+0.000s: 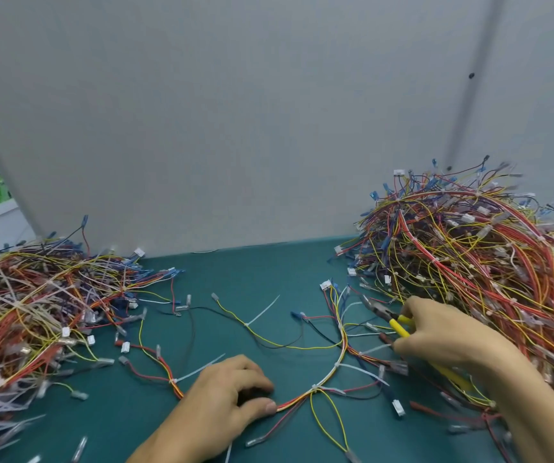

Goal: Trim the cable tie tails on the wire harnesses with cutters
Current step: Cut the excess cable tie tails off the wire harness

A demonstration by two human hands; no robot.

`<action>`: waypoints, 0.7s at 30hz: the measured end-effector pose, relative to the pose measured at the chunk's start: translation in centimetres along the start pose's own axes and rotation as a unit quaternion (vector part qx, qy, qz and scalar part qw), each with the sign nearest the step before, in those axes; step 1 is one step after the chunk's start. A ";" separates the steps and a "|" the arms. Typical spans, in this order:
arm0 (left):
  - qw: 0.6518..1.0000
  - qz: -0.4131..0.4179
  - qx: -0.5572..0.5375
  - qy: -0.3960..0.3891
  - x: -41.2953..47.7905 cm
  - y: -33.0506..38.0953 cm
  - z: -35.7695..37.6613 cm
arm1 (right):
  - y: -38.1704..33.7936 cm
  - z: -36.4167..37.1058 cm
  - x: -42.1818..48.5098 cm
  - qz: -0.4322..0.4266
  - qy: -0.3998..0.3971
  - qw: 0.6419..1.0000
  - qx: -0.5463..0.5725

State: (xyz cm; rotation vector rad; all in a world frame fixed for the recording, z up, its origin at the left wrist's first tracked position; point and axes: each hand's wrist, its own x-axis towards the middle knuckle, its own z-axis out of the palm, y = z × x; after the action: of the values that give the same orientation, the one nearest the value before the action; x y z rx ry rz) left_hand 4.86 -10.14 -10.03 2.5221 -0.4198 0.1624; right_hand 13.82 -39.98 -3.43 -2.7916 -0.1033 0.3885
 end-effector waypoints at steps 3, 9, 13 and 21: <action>1.000 0.002 0.016 -0.003 0.8 0.7 -0.9 | 0.3 0.0 0.1 0.005 0.019 0.999 -0.025; 0.999 0.021 0.030 0.039 5.9 2.3 -2.4 | -0.8 1.5 0.6 0.002 0.022 0.995 -0.095; 0.998 0.030 0.039 0.028 8.1 1.9 -0.9 | 0.2 0.7 0.3 0.058 0.170 0.982 -0.063; 0.993 0.061 0.105 -0.006 5.3 0.2 1.7 | -1.6 2.6 0.8 -0.011 0.096 0.995 0.031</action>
State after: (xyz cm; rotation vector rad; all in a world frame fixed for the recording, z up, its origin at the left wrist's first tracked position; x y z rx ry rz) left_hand 9.84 -12.61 -10.25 2.7050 -0.5892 0.2498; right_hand 13.80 -37.56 -5.45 -2.7475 -0.0764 0.1133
